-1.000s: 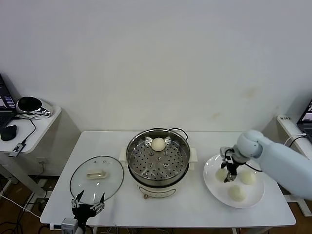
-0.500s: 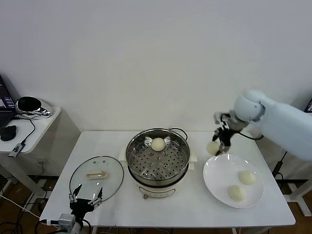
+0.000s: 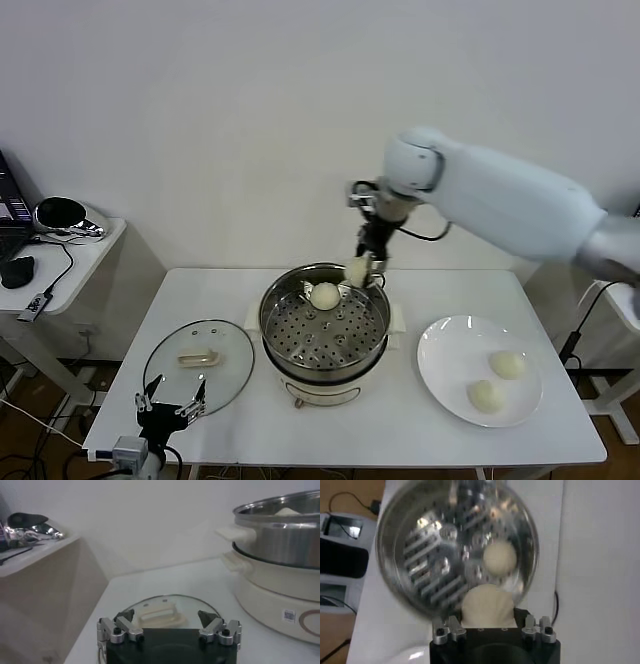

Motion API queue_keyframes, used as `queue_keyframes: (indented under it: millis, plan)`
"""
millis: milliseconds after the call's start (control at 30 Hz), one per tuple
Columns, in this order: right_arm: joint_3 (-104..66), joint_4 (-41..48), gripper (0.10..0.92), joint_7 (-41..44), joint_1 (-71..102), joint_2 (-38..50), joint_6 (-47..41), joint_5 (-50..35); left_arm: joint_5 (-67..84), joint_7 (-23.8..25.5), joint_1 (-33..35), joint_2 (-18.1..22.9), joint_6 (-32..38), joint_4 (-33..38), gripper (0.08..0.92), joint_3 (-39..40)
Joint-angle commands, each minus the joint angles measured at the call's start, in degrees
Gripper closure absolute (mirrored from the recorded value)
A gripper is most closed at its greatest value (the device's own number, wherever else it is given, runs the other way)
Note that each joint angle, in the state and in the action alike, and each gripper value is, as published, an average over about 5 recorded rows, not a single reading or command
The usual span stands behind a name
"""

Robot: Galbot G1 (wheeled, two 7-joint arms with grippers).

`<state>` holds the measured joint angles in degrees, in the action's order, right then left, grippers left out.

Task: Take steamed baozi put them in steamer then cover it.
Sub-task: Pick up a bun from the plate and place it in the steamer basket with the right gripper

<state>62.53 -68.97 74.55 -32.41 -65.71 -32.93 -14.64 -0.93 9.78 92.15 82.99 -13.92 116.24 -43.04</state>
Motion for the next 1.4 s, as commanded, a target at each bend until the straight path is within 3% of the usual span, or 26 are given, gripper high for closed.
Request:
queue_keyframes:
  millis: [33, 567, 1300, 1400]
  plan:
    - [2.71, 13.04, 0.387, -0.49, 1.97, -19.94, -1.97, -1.38, 0.4, -0.03, -0.12, 0.02, -0.02, 0.17, 0.177, 0.01]
    - [2.89, 14.75, 0.38, -3.08, 8.94, -23.25, -2.43, 1.26, 1.58, 0.03, -0.95, 0.36, 0.0, -0.5, 0.177, -0.02]
    - [1.4, 12.31, 0.379, -4.86, 11.62, -20.43, -2.34, 2.08, 1.52, 0.1, -1.3, 0.83, -0.07, -1.33, 0.177, 0.47]
    - [1.18, 10.06, 0.333, -4.84, 10.76, -18.51, -2.66, 0.49, 1.45, 0.14, -1.33, 0.83, -0.11, -1.26, 0.177, 0.47]
